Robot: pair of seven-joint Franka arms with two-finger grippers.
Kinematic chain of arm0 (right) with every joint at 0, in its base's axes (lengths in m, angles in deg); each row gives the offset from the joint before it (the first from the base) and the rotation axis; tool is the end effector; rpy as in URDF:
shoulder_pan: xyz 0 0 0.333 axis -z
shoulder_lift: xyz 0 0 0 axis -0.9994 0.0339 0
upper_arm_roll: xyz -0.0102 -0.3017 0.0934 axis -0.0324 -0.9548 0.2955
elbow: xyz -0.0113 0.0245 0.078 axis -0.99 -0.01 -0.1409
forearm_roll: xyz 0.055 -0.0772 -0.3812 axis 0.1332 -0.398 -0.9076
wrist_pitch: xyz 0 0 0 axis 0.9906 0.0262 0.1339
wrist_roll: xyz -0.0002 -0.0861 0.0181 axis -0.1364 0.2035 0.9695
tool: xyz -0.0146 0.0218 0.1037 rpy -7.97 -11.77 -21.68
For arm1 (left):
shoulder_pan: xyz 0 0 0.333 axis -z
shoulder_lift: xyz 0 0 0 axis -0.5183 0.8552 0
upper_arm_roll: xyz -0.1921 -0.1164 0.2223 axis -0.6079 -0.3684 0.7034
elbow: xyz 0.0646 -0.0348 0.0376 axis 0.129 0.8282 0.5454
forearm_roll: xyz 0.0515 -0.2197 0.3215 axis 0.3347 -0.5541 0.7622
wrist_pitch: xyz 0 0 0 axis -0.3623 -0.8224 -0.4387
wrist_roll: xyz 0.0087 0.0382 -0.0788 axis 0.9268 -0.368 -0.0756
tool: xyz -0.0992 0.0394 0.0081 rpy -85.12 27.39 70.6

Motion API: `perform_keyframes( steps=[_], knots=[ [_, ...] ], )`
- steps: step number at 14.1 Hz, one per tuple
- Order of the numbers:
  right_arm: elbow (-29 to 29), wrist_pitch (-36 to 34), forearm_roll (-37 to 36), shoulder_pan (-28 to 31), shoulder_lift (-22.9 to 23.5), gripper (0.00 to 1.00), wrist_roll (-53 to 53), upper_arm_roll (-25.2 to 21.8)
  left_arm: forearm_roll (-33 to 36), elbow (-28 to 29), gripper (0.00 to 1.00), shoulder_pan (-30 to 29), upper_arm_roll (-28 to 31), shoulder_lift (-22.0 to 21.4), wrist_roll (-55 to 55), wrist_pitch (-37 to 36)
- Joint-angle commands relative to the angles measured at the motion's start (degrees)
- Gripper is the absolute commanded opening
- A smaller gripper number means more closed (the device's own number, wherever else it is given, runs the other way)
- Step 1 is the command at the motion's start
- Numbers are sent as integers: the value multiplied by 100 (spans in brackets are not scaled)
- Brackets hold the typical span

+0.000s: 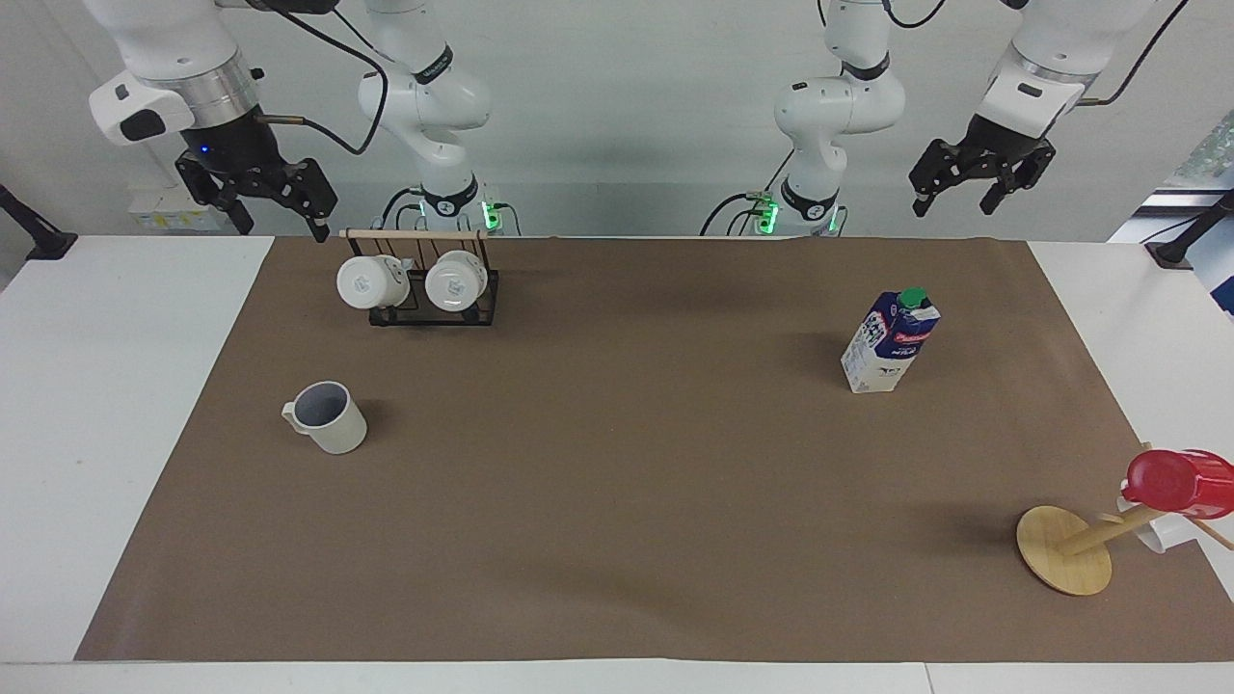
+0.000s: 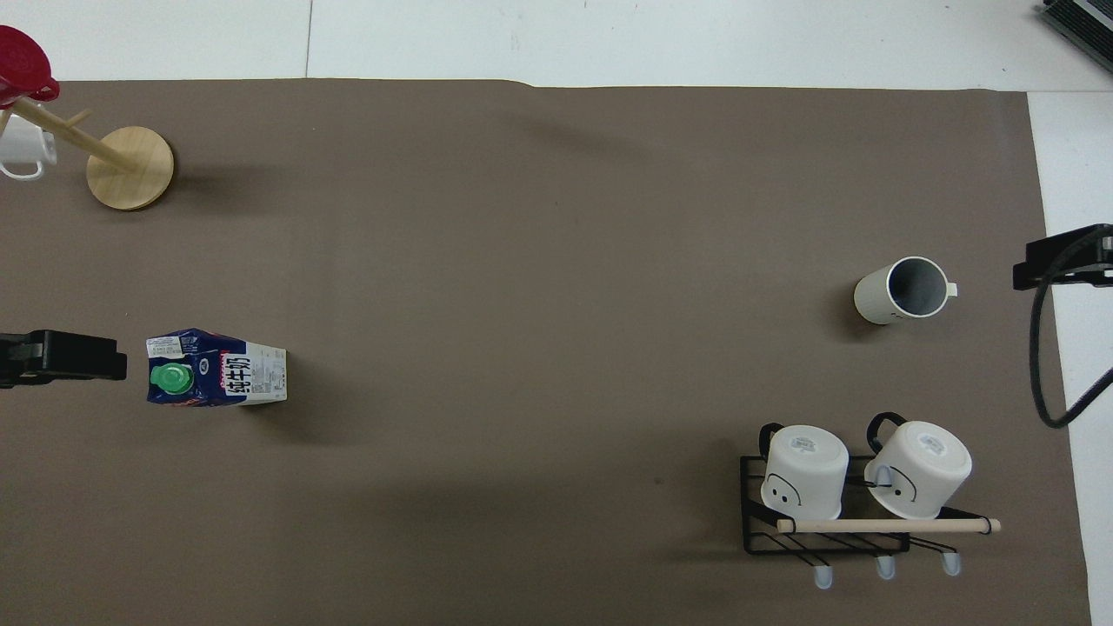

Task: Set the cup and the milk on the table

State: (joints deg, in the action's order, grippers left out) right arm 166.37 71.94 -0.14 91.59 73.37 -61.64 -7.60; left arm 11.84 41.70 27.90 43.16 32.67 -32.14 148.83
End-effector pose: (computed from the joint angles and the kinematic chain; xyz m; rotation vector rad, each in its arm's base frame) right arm 0.5453 -0.0277 0.6701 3.1145 -0.2160 0.0158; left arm 0.4755 -0.0429 0.6557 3.1182 0.0178 -0.0218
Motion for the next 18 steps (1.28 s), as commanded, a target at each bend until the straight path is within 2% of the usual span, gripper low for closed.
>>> perform_keyframes(
  steps=[1,11,14,18],
  knots=[
    [174,80,115,87,-135,100,-145,17,53,-133,100,-46,-26,24,46,-135],
    [271,247,107,95,-161,100,-110,9,53,-63,100,-63,106,-3,2,-153],
    [551,790,98,104,-249,100,-127,0,53,-63,100,-55,159,-3,2,-170],
    [806,967,37,121,-275,100,-101,-9,53,-63,100,-63,159,-3,-6,-179]
  ],
)
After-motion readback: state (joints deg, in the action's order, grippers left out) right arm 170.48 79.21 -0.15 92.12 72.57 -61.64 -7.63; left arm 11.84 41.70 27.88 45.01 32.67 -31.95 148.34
